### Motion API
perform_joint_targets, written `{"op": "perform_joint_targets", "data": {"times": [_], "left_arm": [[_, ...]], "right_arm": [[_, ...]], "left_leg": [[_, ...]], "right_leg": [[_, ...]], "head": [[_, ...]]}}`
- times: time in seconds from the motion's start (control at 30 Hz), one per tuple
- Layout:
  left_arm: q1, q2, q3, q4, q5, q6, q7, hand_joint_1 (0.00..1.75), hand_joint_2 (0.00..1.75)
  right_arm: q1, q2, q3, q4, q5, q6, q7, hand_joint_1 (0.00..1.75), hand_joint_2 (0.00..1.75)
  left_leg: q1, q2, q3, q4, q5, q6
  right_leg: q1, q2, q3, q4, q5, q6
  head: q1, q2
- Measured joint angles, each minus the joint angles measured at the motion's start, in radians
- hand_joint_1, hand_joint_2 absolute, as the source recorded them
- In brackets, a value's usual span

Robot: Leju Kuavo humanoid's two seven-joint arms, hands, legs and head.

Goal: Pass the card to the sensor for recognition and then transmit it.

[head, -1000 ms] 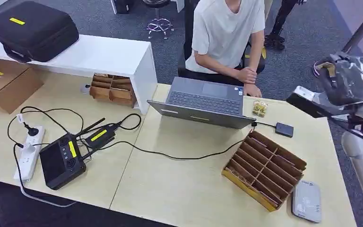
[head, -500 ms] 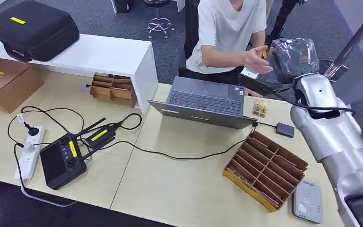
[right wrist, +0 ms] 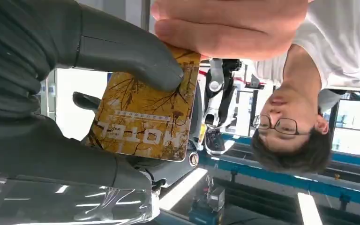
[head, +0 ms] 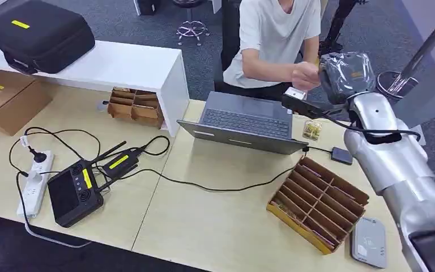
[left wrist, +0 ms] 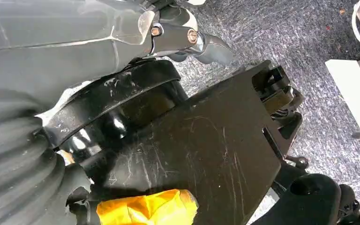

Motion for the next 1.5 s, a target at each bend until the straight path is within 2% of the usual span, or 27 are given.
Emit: {"op": "perform_joint_targets", "data": {"times": [0.6, 0.63, 0.73, 0.9, 1.4, 1.43, 1.5], "left_arm": [[-0.001, 0.0, -0.001, 0.0, 0.0, -0.001, 0.0, 0.0, 1.75], [-0.001, 0.0, -0.001, 0.0, 0.006, -0.002, 0.0, 0.0, 1.75], [0.0, 0.003, -0.001, 0.0, 0.045, -0.019, -0.012, 0.0, 1.75], [0.002, 0.006, -0.001, 0.0, 0.057, -0.022, -0.021, 0.0, 1.75], [0.001, 0.007, -0.001, 0.0, 0.058, -0.022, -0.01, 0.0, 1.75], [0.0, 0.007, -0.001, 0.0, 0.059, -0.022, -0.004, 0.0, 1.75], [-0.002, 0.006, -0.001, 0.0, 0.059, -0.022, 0.0, 0.0, 1.75]], "right_arm": [[0.0, 0.005, 0.005, 0.017, 0.0, 0.0, 0.0, 1.75, 1.75], [0.002, 0.006, 0.005, 0.017, -0.015, -0.002, -0.02, 1.75, 1.75], [0.059, 0.005, -0.004, -0.025, -0.087, -0.048, -0.107, 1.75, 1.75], [0.157, -0.011, -0.003, -0.112, -0.103, -0.06, -0.106, 1.75, 1.75], [0.208, -0.036, -0.004, -0.209, -0.123, -0.058, -0.116, 1.75, 1.75], [0.21, -0.036, -0.004, -0.215, -0.123, -0.057, -0.114, 0.0, 1.75], [0.212, -0.037, -0.004, -0.228, -0.124, -0.053, -0.108, 0.0, 1.75]], "left_leg": [[0.0, -0.001, -0.005, 0.0, 0.0, 0.0], [0.0, -0.001, -0.005, 0.0, 0.0, 0.0], [0.0, 0.0, -0.005, 0.0, 0.0, 0.0], [0.0, -0.001, -0.006, 0.0, 0.0, 0.0], [0.0, 0.0, -0.007, 0.0, 0.0, 0.0], [0.0, 0.0, -0.007, 0.0, 0.0, 0.0], [0.0, 0.0, -0.006, 0.0, 0.0, 0.0]], "right_leg": [[0.0, -0.001, -0.005, 0.0, 0.0, 0.0], [0.0, -0.001, -0.005, 0.0, 0.0, 0.0], [0.0, 0.0, -0.005, 0.0, 0.0, 0.0], [0.0, -0.001, -0.006, 0.0, 0.0, 0.0], [0.0, -0.001, -0.007, 0.0, 0.0, 0.0], [0.0, -0.001, -0.007, 0.0, 0.0, 0.0], [0.0, 0.0, -0.007, 0.0, 0.0, 0.0]], "head": [[0.0, 0.0], [0.0, 0.0], [0.0, 0.0], [0.0, 0.0], [0.0, 0.0], [0.0, 0.0], [0.0, 0.0]]}}
